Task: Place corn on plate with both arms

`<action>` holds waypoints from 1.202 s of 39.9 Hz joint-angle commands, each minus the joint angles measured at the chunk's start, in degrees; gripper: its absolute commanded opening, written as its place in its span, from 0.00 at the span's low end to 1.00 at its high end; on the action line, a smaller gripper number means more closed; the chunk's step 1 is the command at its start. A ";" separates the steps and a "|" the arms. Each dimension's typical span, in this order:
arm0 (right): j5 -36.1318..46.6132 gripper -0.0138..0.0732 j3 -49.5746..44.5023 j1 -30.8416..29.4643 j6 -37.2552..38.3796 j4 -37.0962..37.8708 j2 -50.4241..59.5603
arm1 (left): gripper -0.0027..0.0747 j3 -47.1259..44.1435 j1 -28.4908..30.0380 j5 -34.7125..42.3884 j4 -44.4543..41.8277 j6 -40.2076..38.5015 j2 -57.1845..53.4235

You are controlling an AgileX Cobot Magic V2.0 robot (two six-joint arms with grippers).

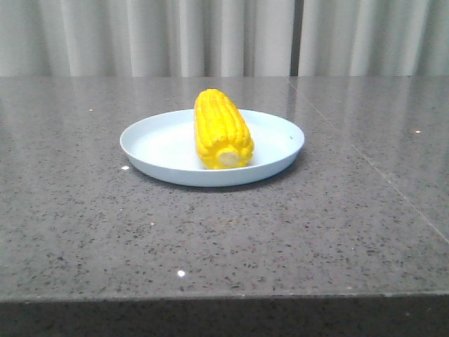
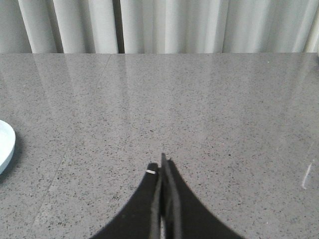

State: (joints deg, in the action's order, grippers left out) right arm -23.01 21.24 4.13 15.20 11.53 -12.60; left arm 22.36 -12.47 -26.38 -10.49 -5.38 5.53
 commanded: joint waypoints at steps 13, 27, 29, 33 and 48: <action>5.08 0.02 1.23 -0.41 -0.60 1.17 -0.51 | 0.01 -8.28 4.81 16.37 9.29 5.38 -4.62; 5.08 0.02 1.23 -0.41 -0.60 1.17 -0.51 | 0.01 -21.58 12.04 24.29 11.69 5.38 -7.04; 5.08 0.02 1.23 -0.41 -0.60 1.17 -0.51 | 0.01 -22.46 12.04 24.29 11.69 5.38 -7.04; 5.08 0.02 1.23 -0.41 -0.60 1.17 -0.51 | 0.01 -22.93 12.04 22.65 11.69 5.38 -7.04; 5.08 0.02 1.23 -0.41 -0.60 1.17 -0.51 | 0.01 -22.93 12.04 22.30 11.69 5.38 -6.93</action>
State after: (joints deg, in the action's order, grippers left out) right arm -22.75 21.24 4.13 15.20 11.53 -12.60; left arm -0.24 -0.38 -8.49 0.58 0.00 -0.28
